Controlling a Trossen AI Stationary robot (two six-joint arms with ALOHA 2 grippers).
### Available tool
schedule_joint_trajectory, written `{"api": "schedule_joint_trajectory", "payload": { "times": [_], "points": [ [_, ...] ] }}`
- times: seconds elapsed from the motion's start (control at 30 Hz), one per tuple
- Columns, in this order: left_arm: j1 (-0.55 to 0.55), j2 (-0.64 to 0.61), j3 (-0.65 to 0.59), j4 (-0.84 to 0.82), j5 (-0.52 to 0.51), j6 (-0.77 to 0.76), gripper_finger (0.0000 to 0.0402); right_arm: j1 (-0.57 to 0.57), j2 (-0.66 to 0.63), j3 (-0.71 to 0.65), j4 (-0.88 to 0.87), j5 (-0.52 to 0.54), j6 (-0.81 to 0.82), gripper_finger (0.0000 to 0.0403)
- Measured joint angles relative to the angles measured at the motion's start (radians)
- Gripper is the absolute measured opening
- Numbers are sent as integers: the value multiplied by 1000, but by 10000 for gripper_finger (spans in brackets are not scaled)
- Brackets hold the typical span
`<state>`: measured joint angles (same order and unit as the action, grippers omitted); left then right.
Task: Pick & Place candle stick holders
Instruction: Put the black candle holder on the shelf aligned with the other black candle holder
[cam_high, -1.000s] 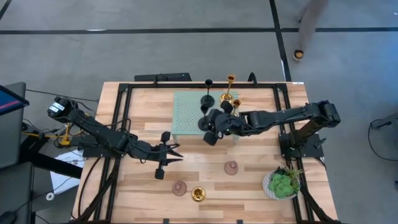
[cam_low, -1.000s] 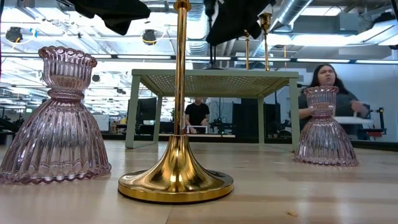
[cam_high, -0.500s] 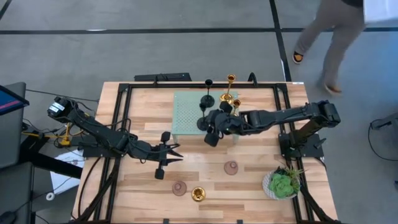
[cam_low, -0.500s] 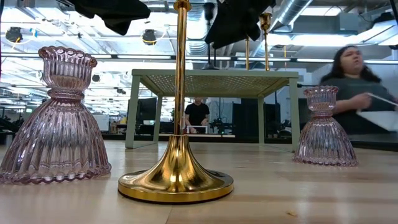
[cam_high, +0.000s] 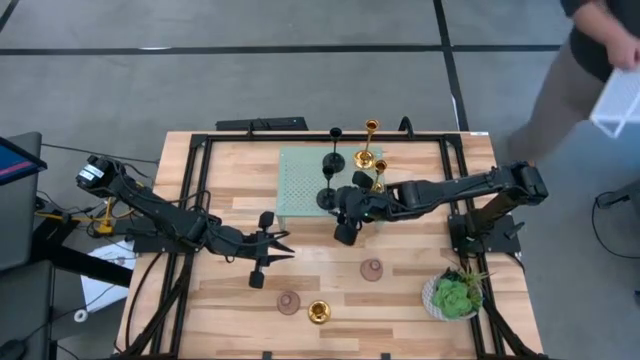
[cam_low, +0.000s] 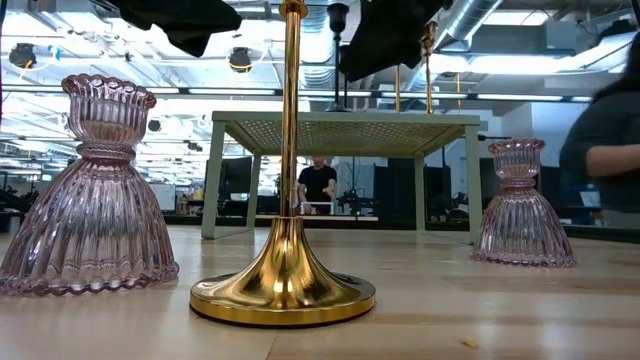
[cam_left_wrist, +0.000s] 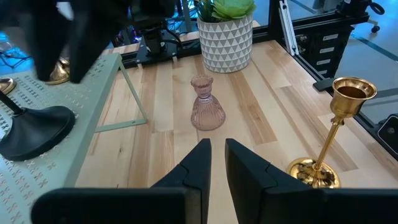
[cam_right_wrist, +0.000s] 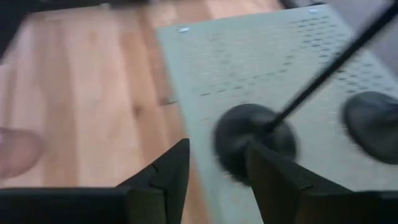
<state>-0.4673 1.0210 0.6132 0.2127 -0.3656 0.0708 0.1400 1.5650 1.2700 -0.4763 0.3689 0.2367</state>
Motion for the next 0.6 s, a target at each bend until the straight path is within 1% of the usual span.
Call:
{"api": "schedule_joint_trajectory", "payload": {
  "times": [0.1,0.17,0.23,0.33,0.37,0.43,0.53,0.6],
  "points": [
    [0,0,0,0,0,0,48,24,0,0,-4,-33,0,127],
    [0,0,0,-1,0,0,48,45,0,0,-19,-33,0,108],
    [0,0,0,-3,0,0,48,71,0,0,-47,-31,0,78],
    [1,0,0,-3,-2,2,48,116,0,0,-96,-26,0,19],
    [2,0,0,-3,-10,3,48,133,0,0,-112,-8,2,11],
    [7,1,0,-3,-43,3,47,167,0,0,-150,59,37,10],
    [25,23,1,-2,-104,3,36,210,-1,0,-262,194,106,2],
    [48,52,1,23,-116,12,22,231,-1,0,-339,277,164,2]
  ]
}}
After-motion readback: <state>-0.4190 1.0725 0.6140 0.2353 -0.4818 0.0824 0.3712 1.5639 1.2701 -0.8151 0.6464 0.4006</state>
